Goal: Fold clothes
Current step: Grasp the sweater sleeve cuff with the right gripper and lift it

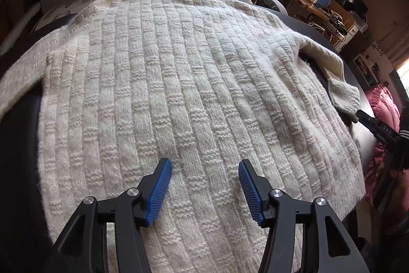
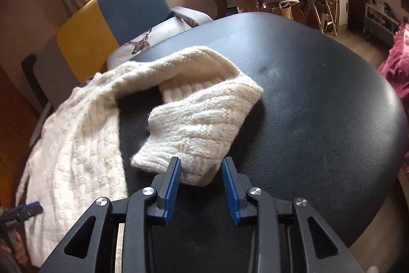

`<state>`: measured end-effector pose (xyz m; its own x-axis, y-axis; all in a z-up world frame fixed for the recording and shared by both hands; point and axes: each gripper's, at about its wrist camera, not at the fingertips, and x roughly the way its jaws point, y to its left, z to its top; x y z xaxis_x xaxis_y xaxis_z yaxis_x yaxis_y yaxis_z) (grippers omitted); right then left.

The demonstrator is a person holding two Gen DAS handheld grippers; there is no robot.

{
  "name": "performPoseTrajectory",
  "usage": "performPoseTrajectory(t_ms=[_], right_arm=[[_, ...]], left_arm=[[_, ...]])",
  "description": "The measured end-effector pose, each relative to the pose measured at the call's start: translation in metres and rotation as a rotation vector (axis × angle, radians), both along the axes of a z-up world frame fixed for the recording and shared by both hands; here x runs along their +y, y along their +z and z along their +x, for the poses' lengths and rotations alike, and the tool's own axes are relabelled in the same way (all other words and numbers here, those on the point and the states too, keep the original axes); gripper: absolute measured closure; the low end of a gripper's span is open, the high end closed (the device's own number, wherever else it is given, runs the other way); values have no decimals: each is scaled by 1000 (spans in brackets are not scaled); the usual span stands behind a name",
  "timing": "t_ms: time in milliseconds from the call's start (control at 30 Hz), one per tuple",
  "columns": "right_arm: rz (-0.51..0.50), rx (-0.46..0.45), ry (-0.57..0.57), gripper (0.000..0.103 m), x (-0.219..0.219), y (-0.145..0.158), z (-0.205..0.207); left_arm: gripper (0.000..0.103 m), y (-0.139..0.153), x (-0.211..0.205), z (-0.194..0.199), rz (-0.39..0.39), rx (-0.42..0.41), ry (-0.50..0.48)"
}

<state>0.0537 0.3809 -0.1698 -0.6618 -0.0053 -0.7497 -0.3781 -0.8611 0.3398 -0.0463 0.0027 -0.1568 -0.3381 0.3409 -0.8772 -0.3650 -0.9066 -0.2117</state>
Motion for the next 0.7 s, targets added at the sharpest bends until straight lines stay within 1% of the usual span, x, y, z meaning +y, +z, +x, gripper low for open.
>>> performPoseTrajectory(t_ms=[33,67,133,167,233,267,333,367,400,433,467,500,533,600,667,700], right_arm=[[-36,7,-14,69,5,-3,1],[-64,1,-25,67,9,-6,2],[-60,-5,-31,65,10,-9,4],[-46,0,-25,61,8,-9,4],[12,11,1,55,-1,-11,-1],[66,4,23,52,-8,-12,-4],[182,-41,80,48,-25,-13,-13],[228,-74,96,48,-31,-12,-18],[242,-94,96,49,-33,-11,-22],[230,-96,88,58,-33,-10,-24],[203,-82,80,80,-30,-9,-25],[162,-62,65,81,-25,-8,-25],[111,-39,42,85,-19,-8,-22],[14,10,-1,87,-8,-6,-15],[-68,74,-37,87,4,3,-4],[-101,118,-58,87,13,13,4]], left_arm=[[45,0,1,0,-1,2,0],[44,0,2,1,-4,4,-3],[43,1,4,1,-13,8,-7],[41,1,5,1,-14,10,-11],[39,1,6,2,-18,14,-16],[37,1,8,2,-21,16,-19],[34,1,10,3,-24,19,-24],[33,1,10,3,-26,22,-23],[33,1,11,3,-28,24,-24],[32,1,11,4,-29,26,-27],[31,1,11,4,-29,28,-29],[31,0,11,4,-28,29,-30],[31,0,11,4,-27,29,-32],[31,1,10,5,-25,28,-34],[30,1,9,4,-20,25,-40],[30,1,8,4,-19,24,-42]])
